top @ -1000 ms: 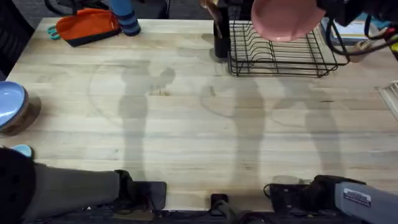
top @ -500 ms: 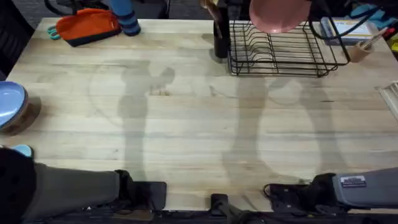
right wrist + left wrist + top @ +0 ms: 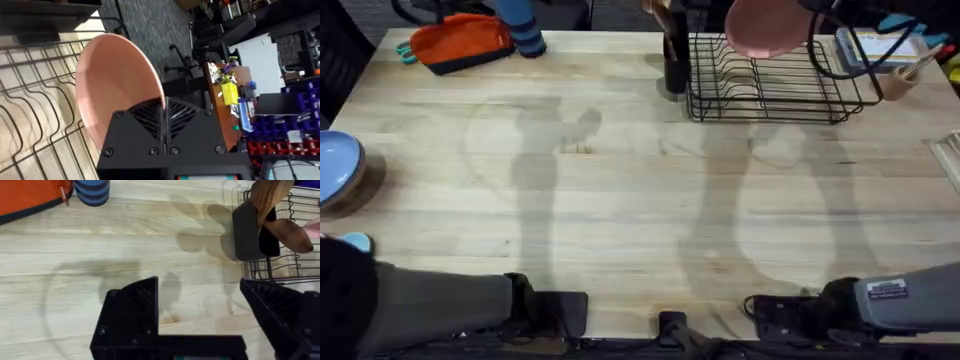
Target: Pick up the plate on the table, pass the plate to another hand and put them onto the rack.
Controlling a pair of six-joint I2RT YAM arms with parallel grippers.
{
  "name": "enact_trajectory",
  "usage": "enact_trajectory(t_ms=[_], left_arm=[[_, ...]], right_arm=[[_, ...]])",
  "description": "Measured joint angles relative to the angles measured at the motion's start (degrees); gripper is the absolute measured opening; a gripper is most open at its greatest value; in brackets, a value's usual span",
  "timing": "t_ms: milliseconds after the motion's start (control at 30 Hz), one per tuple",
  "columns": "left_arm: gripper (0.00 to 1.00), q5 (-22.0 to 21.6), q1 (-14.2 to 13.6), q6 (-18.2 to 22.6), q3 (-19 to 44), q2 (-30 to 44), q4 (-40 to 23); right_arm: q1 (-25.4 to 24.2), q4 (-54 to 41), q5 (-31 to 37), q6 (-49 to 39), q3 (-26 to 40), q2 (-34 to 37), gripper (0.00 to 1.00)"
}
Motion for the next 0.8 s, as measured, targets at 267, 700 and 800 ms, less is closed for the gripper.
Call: enact_trajectory(t_ms=[267, 700, 800], left_arm=[[0.993, 0.0, 0.0, 0.0, 0.0, 0.0, 0.0], [0.993, 0.0, 0.0, 0.0, 0.0, 0.0, 0.0], [0.995, 0.0, 0.0, 0.0, 0.0, 0.0, 0.0]], right_arm=[[0.0, 0.1, 0.0, -2.4, 0.2, 0.7, 0.031], [1.0, 0.3, 0.0, -3.6, 0.2, 4.3, 0.031], [1.2, 0.0, -0.2, -3.9, 0.2, 5.2, 0.031]])
